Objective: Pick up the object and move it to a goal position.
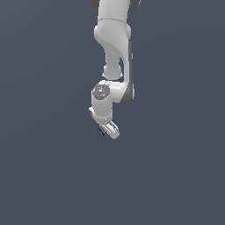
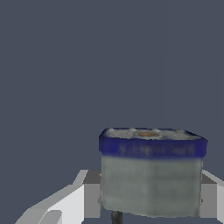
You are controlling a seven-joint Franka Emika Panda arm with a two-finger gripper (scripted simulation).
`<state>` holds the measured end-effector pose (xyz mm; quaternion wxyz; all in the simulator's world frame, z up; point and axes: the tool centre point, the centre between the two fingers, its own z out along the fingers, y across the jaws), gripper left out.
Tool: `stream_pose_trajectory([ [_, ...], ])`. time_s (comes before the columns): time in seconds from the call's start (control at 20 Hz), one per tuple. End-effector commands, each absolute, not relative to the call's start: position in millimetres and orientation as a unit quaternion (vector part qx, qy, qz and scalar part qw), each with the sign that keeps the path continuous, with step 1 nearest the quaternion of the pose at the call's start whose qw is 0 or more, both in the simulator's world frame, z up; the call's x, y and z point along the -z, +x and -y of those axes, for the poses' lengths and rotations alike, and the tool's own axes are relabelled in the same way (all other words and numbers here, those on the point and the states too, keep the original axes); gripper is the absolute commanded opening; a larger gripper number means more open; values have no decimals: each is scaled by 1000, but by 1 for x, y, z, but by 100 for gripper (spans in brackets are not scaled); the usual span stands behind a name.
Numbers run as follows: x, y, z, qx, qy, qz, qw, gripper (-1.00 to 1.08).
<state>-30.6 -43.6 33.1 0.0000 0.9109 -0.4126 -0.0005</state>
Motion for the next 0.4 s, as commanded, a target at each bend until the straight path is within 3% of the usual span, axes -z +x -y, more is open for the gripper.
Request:
stream_pose_trajectory([
  [0.0, -35, -38, 42, 0, 911, 413, 0, -100],
  [0.35, -37, -46, 39, 0, 911, 413, 0, -100],
])
